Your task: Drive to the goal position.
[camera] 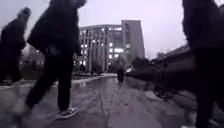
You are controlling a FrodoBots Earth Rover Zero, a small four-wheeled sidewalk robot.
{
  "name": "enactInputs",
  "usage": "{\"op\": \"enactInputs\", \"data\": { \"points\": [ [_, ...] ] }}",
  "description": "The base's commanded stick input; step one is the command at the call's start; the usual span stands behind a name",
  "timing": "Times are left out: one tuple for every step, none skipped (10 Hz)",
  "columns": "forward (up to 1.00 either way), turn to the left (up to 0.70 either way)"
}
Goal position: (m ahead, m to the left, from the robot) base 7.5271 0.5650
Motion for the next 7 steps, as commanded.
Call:
{"op": "enactInputs", "data": {
  "points": [
    [1.0, 0.0],
    [1.0, 0.0],
    [1.0, 0.0],
    [1.0, 0.0],
    [1.0, 0.0],
    [1.0, 0.0],
    [1.0, 0.0]
  ]
}}
